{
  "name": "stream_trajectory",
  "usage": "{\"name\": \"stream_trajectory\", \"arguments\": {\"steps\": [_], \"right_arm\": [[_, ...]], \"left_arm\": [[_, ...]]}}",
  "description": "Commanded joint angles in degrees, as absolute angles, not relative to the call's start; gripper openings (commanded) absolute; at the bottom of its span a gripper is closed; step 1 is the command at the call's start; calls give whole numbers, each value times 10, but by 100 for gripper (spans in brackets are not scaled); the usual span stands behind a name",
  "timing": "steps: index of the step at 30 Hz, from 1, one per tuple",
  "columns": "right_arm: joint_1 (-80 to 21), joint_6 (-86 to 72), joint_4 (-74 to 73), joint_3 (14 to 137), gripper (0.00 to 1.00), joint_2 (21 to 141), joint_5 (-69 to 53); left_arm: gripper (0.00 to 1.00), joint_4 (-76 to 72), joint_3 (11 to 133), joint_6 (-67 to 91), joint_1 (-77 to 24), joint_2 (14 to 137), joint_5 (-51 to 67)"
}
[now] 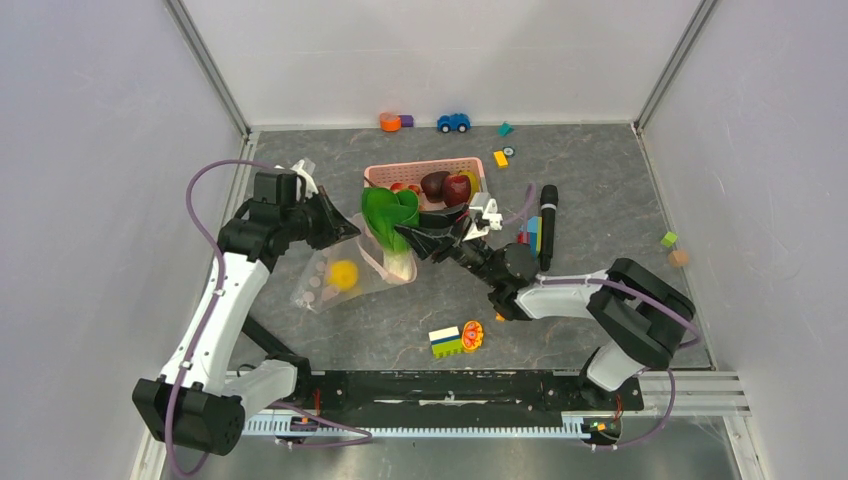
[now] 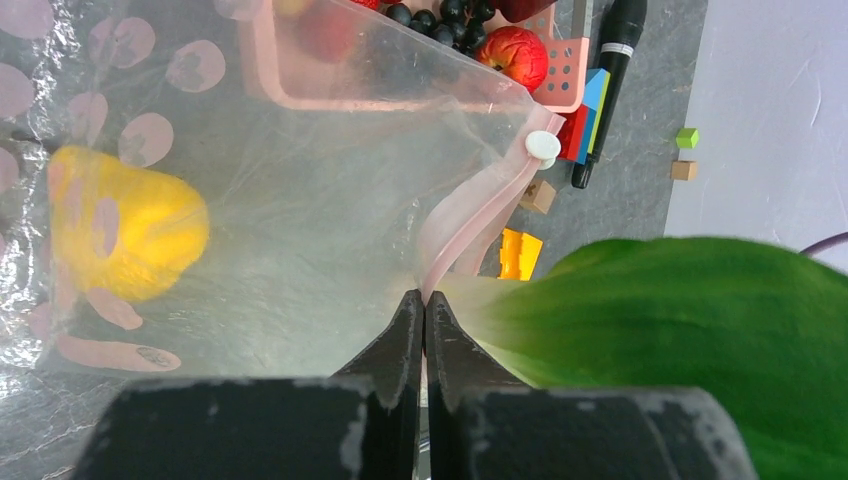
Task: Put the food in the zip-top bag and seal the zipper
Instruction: Place the fake vegetable in the zipper food storage bag.
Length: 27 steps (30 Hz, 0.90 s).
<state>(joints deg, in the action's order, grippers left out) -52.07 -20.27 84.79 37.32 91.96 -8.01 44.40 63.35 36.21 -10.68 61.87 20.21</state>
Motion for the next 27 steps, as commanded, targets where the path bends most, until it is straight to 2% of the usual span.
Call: {"name": "stream_trajectory", "arguments": {"steps": [1, 5, 11, 14, 17, 18, 20, 23, 27], "right_arm": [[-523, -178, 876, 355, 45, 881, -139], [-523, -144, 819, 343, 46, 852, -166], [-523, -71, 647, 329, 51, 797, -184], [-523, -52, 606, 300, 53, 765, -168], [-523, -48, 591, 275, 50, 739, -135], [-523, -45, 586, 271, 47, 736, -128], [-523, -47, 574, 270, 31, 736, -113], [-523, -63, 579, 281, 14, 763, -115], [-527, -93, 631, 303, 5, 813, -110]], "left_arm": [[2, 411, 632, 369, -97, 610, 232], [2, 408, 630, 368, -94, 610, 241], [2, 405, 630, 367, -88, 606, 251], [2, 404, 631, 365, -83, 607, 257], [2, 401, 629, 365, -78, 609, 266], [2, 400, 629, 365, -77, 610, 270], [2, 398, 629, 365, -76, 611, 276], [2, 389, 626, 363, -75, 614, 295], [2, 374, 623, 358, -75, 617, 338]]}}
